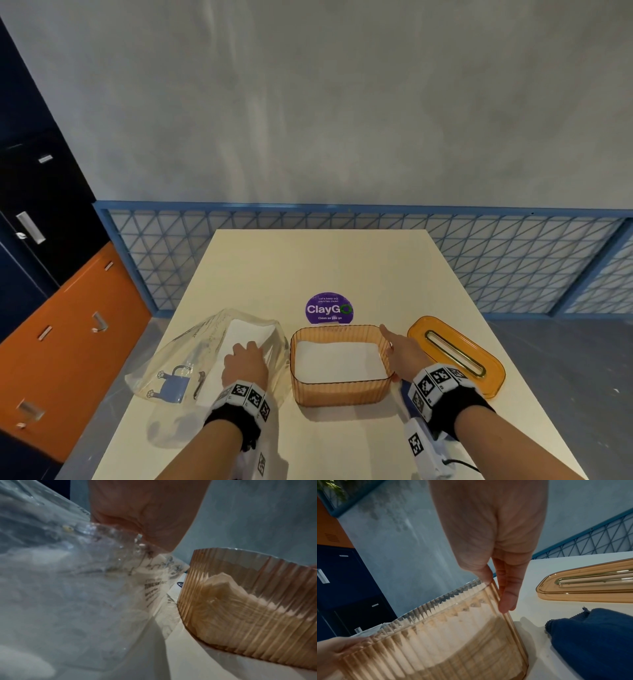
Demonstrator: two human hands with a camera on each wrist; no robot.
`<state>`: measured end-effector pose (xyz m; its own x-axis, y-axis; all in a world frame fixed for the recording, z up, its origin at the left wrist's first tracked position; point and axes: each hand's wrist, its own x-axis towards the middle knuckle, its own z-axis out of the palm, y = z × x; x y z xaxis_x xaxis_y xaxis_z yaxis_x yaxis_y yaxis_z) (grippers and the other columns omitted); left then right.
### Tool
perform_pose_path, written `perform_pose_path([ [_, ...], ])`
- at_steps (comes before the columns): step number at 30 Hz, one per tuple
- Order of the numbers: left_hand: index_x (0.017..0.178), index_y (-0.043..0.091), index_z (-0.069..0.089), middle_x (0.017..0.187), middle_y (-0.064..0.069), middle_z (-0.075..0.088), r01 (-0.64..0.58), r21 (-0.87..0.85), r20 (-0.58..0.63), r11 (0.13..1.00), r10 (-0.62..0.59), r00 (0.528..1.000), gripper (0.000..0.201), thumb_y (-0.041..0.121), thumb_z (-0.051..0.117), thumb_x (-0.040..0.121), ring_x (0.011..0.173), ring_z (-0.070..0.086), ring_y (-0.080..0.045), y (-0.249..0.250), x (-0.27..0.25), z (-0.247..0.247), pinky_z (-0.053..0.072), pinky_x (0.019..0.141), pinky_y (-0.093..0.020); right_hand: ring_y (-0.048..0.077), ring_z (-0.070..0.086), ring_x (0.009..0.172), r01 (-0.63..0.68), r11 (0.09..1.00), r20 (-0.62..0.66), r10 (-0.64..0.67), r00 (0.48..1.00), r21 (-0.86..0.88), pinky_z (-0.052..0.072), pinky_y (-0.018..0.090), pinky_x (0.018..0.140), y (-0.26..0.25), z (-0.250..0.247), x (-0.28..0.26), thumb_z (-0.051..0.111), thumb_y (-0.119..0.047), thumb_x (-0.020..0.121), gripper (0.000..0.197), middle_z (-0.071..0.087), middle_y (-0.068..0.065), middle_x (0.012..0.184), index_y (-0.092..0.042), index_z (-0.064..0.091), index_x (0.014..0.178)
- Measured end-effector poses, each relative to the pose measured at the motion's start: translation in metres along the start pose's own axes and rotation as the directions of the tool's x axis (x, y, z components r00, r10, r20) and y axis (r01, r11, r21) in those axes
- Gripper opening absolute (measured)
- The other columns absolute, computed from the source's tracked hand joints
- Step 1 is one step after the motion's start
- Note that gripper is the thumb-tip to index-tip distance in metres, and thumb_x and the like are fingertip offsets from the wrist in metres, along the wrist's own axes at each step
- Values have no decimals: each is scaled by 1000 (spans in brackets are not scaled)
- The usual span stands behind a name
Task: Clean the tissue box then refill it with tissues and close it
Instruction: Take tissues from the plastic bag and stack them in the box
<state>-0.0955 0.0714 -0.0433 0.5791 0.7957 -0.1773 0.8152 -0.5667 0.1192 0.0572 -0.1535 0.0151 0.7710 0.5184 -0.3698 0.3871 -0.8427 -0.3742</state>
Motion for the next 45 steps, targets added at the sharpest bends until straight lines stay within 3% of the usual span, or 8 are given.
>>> perform_pose_path([
  [14,117,6,51,114,-9,62,-126,0,-227,992,122,966,27,2,36,96,101,65,-26,-11,-27,-67,48,74,-34,27,46,126,124,992,-93,-124,988,-3,37,33,104,-24,-25,4,38,-36,99,52,47,14,137,-18,27,147],
  [19,91,9,64,79,-8,68,-426,-88,-579,901,302,758,39,-13,69,60,66,68,-27,0,-62,-96,46,44,-26,29,64,87,-53,616,258,-249,933,786,56,32,71,-97,-51,-24,29,-59,94,64,64,19,111,-7,50,124],
  [23,105,18,58,100,-4,72,-697,-4,-642,717,532,552,33,9,47,75,100,68,-26,13,-78,-79,59,67,-29,30,67,91,-128,475,339,-392,855,871,61,34,74,-114,-63,-39,47,-34,97,40,66,16,108,-1,57,118],
  [27,132,27,45,135,10,48,-604,-419,-535,678,353,767,44,39,50,91,135,33,-10,18,-86,-62,36,106,-29,17,64,80,18,577,223,-343,913,816,56,24,58,-102,-67,-40,45,1,94,18,64,7,97,-8,56,104],
  [30,140,19,36,139,5,42,-115,-960,-114,256,18,993,50,38,47,95,127,39,-14,26,-88,-75,31,103,-26,19,62,87,9,576,214,-318,924,817,58,29,69,-87,-75,-41,44,0,95,21,62,8,102,-8,53,111],
  [35,138,17,34,114,-17,56,574,-763,498,-296,298,815,61,55,44,91,99,59,-36,27,-66,-78,46,95,-50,22,63,90,-64,468,242,-332,911,882,60,32,73,-72,-81,-47,48,-7,95,23,64,8,104,-10,53,118],
  [38,114,12,50,102,-17,67,642,-725,495,-248,460,737,45,51,45,92,91,67,-34,31,-66,-88,55,78,-48,22,66,83,-101,426,248,-306,919,899,59,31,65,-65,-81,-49,47,-15,96,20,66,9,99,-9,57,113],
  [45,111,16,53,103,-8,59,307,-946,323,102,326,888,19,23,41,98,93,56,-22,44,-70,-98,53,59,-28,32,60,107,-146,546,203,-44,978,825,48,40,90,-51,-62,-39,43,-23,99,34,62,17,119,-1,50,125],
])
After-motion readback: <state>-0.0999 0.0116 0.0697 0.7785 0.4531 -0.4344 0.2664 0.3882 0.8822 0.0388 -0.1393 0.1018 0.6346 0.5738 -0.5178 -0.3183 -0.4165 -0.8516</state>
